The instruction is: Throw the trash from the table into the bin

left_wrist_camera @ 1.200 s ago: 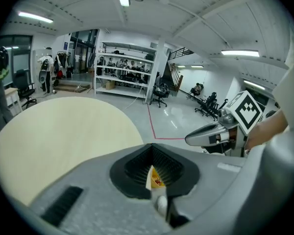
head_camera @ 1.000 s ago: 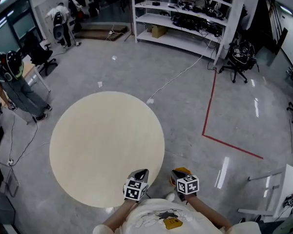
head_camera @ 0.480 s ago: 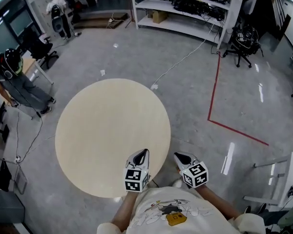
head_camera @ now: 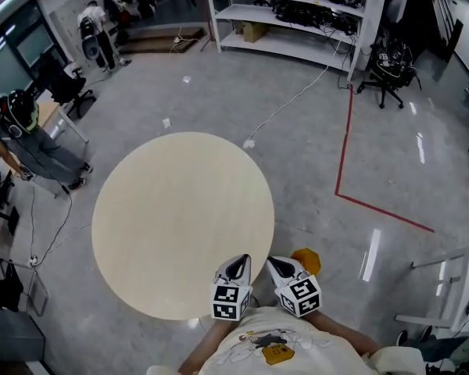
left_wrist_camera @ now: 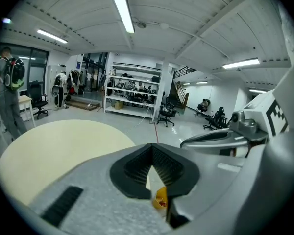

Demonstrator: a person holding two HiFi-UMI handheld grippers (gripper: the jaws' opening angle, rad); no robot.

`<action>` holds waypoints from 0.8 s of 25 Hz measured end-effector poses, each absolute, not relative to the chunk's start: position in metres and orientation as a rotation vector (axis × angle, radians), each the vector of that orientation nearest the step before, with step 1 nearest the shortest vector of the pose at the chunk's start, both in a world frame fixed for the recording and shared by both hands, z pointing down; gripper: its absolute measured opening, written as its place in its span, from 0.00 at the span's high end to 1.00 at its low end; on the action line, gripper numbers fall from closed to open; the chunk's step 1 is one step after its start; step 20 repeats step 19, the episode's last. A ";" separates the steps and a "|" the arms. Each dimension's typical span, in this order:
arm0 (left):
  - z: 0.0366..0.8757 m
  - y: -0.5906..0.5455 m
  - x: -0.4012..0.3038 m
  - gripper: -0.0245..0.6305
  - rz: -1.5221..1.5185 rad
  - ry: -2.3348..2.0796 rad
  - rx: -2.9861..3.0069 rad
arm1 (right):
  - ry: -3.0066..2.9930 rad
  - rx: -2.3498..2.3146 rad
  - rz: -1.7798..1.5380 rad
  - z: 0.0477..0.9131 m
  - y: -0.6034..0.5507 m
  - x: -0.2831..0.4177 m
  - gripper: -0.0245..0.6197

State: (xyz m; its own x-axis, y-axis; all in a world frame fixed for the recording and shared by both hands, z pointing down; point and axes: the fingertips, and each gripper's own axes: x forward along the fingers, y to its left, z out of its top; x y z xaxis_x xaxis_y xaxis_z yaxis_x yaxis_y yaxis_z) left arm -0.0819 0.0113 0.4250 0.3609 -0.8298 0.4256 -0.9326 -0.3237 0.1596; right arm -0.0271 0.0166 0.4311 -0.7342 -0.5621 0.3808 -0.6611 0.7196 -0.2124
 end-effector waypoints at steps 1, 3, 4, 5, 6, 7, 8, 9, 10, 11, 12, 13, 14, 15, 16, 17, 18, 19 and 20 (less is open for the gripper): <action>0.427 0.014 -0.082 0.95 0.373 -1.546 2.244 | -2.636 0.962 0.491 0.431 0.018 -0.027 0.95; 0.429 0.019 -0.080 0.95 0.368 -1.550 2.234 | -2.638 0.958 0.494 0.430 0.020 -0.027 0.95; 0.429 0.020 -0.080 0.95 0.366 -1.552 2.232 | -2.640 0.956 0.491 0.430 0.020 -0.028 0.95; 0.428 0.021 -0.081 0.95 0.364 -1.556 2.231 | -2.642 0.956 0.488 0.429 0.019 -0.028 0.95; 0.428 0.021 -0.082 0.95 0.360 -1.562 2.230 | -2.645 0.955 0.487 0.429 0.019 -0.029 0.95; 0.427 0.022 -0.084 0.95 0.356 -1.567 2.227 | -2.646 0.955 0.486 0.429 0.018 -0.030 0.95; 0.428 0.024 -0.086 0.95 0.352 -1.570 2.223 | -2.647 0.956 0.485 0.429 0.018 -0.031 0.95; 0.429 0.025 -0.088 0.95 0.348 -1.571 2.219 | -2.648 0.955 0.485 0.429 0.019 -0.032 0.95; 0.430 0.027 -0.090 0.95 0.345 -1.571 2.215 | -2.649 0.955 0.485 0.428 0.019 -0.034 0.95; 0.430 0.028 -0.092 0.95 0.343 -1.571 2.211 | -2.650 0.954 0.485 0.428 0.019 -0.036 0.95; 0.430 0.028 -0.094 0.95 0.342 -1.571 2.210 | -2.651 0.955 0.483 0.426 0.019 -0.038 0.95; 0.429 0.029 -0.095 0.95 0.343 -1.571 2.211 | -2.653 0.958 0.481 0.425 0.018 -0.039 0.95; 0.429 0.029 -0.096 0.95 0.345 -1.568 2.214 | -2.655 0.964 0.479 0.424 0.018 -0.040 0.95; 0.428 0.030 -0.096 0.95 0.347 -1.565 2.217 | -2.657 0.971 0.479 0.423 0.017 -0.040 0.95; 0.428 0.032 -0.095 0.95 0.348 -1.561 2.221 | -2.659 0.978 0.482 0.423 0.018 -0.040 0.95; 0.429 0.033 -0.094 0.95 0.349 -1.556 2.224 | -2.660 0.984 0.485 0.423 0.019 -0.039 0.95; 0.430 0.035 -0.093 0.95 0.350 -1.552 2.227 | -2.660 0.988 0.488 0.424 0.020 -0.038 0.95; 0.431 0.037 -0.092 0.95 0.350 -1.548 2.230 | -2.660 0.992 0.492 0.425 0.021 -0.037 0.95; 0.431 0.037 -0.092 0.95 0.350 -1.548 2.230 | -2.660 0.992 0.492 0.425 0.021 -0.037 0.95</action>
